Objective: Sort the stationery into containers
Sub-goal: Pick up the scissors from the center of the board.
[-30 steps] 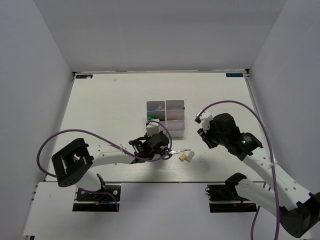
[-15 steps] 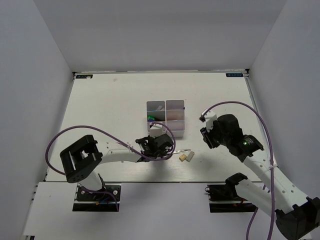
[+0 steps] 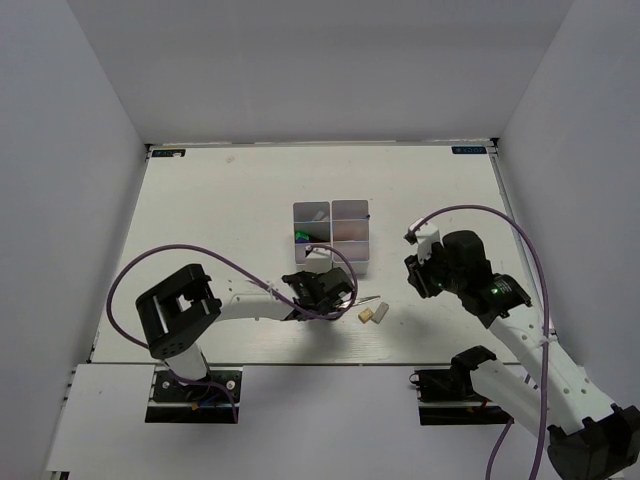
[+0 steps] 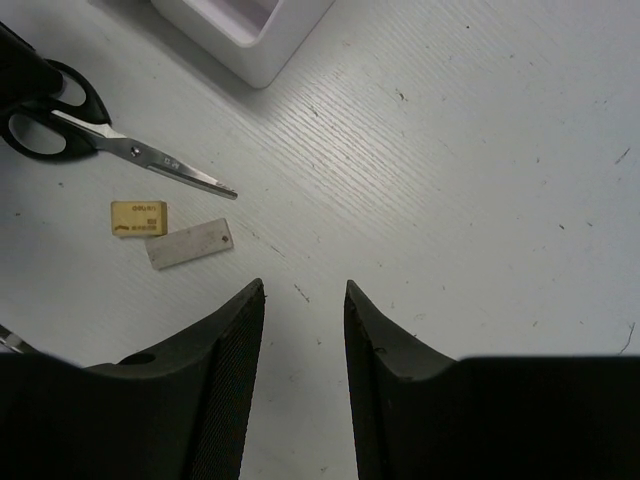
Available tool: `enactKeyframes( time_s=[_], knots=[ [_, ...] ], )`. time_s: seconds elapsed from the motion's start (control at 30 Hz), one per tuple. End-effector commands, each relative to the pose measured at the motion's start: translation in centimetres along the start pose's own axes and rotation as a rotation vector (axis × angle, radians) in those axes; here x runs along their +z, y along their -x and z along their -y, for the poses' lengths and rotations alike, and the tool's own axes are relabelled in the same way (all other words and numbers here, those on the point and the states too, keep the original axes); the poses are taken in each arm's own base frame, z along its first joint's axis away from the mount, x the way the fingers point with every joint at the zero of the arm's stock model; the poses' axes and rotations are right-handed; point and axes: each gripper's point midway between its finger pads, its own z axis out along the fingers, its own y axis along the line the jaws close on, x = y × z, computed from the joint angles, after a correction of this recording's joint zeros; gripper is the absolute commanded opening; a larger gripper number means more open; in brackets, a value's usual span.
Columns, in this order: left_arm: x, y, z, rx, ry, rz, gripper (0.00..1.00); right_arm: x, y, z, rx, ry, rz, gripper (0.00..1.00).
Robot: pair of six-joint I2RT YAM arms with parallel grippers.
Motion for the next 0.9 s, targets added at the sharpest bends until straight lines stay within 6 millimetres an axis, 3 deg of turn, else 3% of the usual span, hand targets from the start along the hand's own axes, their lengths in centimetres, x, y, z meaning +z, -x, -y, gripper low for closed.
enactKeyframes(
  time_s=[0.0,0.17,0.33,0.53,0.7,0.87],
  knots=[
    [-0.1,0.2,0.4,0.008,0.011,-0.008,0.38,-0.1,0.8,-0.1,0.019,0.010,0.045,0.41],
    [-0.4,-1.4,-0.3,0.047,0.040,-0.047,0.31,-0.4,1.0,0.0,0.027,0.008,0.060,0.41],
    [-1.0,-2.8,-1.4,0.081,0.061,-0.082,0.13,-0.5,1.1,0.2,0.036,0.003,0.068,0.41],
    [-3.3,-2.4,-1.2,0.156,0.023,-0.073,0.00,-0.6,1.2,0.3,0.045,0.001,0.075,0.41],
    [-6.3,0.0,-1.1,0.270,0.001,-0.015,0.00,-0.7,1.1,0.1,0.048,0.010,0.076,0.41],
    [-9.3,4.4,-1.7,0.360,0.006,0.102,0.00,-0.6,1.1,0.1,0.052,0.015,0.076,0.43]
  ],
)
